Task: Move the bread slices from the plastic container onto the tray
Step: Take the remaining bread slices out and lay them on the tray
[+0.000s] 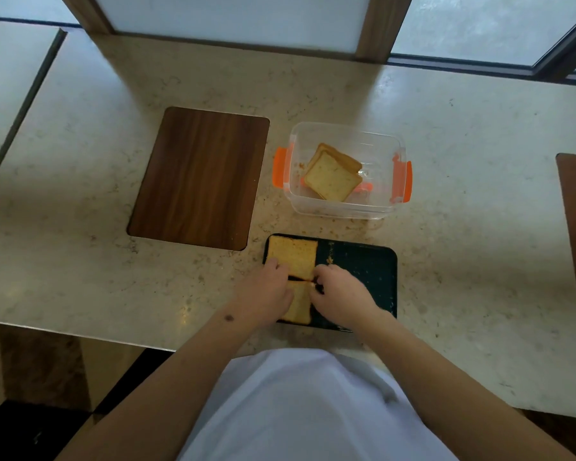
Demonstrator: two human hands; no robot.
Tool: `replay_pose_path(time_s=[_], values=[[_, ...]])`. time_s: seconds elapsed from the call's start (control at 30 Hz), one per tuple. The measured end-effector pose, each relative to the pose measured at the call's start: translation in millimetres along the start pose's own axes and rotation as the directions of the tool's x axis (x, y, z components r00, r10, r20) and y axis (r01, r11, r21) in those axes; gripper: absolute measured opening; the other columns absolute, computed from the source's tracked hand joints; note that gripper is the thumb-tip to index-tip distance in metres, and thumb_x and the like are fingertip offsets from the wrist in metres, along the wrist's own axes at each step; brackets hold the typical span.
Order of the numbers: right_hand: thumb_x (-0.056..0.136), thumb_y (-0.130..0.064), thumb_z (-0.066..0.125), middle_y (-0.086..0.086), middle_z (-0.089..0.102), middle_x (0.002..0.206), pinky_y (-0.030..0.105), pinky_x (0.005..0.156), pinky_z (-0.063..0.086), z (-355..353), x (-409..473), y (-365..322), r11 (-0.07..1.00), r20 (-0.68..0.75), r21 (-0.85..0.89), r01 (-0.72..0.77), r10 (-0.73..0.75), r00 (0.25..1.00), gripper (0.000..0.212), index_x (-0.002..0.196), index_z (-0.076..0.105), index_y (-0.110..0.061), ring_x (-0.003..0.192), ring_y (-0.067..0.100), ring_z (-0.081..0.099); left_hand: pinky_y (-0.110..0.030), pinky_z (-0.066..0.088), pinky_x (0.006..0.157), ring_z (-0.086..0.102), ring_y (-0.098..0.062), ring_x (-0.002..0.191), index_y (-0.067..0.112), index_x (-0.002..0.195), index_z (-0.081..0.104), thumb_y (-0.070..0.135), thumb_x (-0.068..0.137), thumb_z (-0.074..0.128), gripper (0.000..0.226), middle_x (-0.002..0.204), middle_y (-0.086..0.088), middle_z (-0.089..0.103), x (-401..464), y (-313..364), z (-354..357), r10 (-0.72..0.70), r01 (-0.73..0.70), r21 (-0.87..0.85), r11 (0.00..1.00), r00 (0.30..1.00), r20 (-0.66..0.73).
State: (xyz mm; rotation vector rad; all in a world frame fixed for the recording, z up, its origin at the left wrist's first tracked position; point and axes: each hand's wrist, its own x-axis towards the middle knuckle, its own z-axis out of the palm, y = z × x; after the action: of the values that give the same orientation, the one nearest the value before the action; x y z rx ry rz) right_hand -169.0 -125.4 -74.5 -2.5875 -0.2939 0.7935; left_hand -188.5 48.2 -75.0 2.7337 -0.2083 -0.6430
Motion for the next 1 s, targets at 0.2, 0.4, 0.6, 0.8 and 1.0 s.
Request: replay_pose_path(time_s=[0.2,0.4,0.6,0.8,1.0], values=[[0.098,-0.028,0.057,-0.015,0.07,0.101,0.004,0.066,0.047,-114.6,26.0,-5.2,0.916,-0.327,0.359,0.178,-0.055,0.943,0.023,0.114,0.071,-0.022,0.084,-0.014,0.06,-0.024,0.055,0.084,0.065,-0.004,0.098,0.017,0.131,0.059,0.029,0.096,0.059,0.037,0.113,0.007,0.068,41.6,49.3,-86.7,-0.055,-0.079,-0.718,0.691,0.985,-0.161],[0.098,-0.02,0.05,0.009,0.066,0.13,0.029,0.09,0.045,-177.1,108.0,-4.0,0.972,-0.27,0.18,-0.149,0.194,0.943,0.038,0.132,0.063,-0.009,0.104,0.02,0.06,-0.043,0.056,0.084,0.057,-0.032,0.099,0.006,0.123,0.05,0.011,0.094,0.054,0.03,0.111,-0.018,0.053,121.9,97.3,-146.5,-0.247,0.289,-0.877,-0.385,0.883,0.399],[0.097,-0.02,0.055,0.006,0.062,0.095,0.024,0.051,0.035,-159.5,150.1,14.8,0.948,-0.112,0.091,-0.305,0.314,0.943,0.02,0.113,0.056,-0.007,0.066,0.014,0.051,-0.045,0.045,0.081,0.041,-0.031,0.067,0.004,0.089,0.046,0.02,0.094,0.046,0.016,0.083,-0.013,0.045,169.2,109.3,-155.9,-0.474,0.426,-0.854,-0.297,0.711,0.52],[0.091,-0.023,0.059,0.01,0.062,0.106,0.032,0.065,0.044,-144.1,159.1,26.8,0.937,-0.111,0.231,-0.264,0.295,0.949,0.03,0.117,0.059,-0.008,0.089,0.027,0.063,-0.045,0.044,0.102,0.052,-0.031,0.096,0.0,0.086,0.055,0.028,0.103,0.042,0.035,0.089,-0.017,0.052,199.3,100.8,-134.1,-0.538,0.562,-0.826,-0.039,0.685,0.492],[0.096,-0.043,0.051,0.001,0.062,0.077,0.028,0.058,0.042,-136.7,161.9,32.4,0.838,-0.034,0.459,-0.295,0.348,0.937,0.033,0.083,0.059,-0.014,0.071,0.018,0.059,-0.04,0.037,0.076,0.04,-0.029,0.065,0.008,0.068,0.039,0.01,0.095,0.047,0.028,0.072,-0.013,0.041,193.1,106.7,-127.5,-0.58,0.557,-0.829,0.042,0.69,0.434]])
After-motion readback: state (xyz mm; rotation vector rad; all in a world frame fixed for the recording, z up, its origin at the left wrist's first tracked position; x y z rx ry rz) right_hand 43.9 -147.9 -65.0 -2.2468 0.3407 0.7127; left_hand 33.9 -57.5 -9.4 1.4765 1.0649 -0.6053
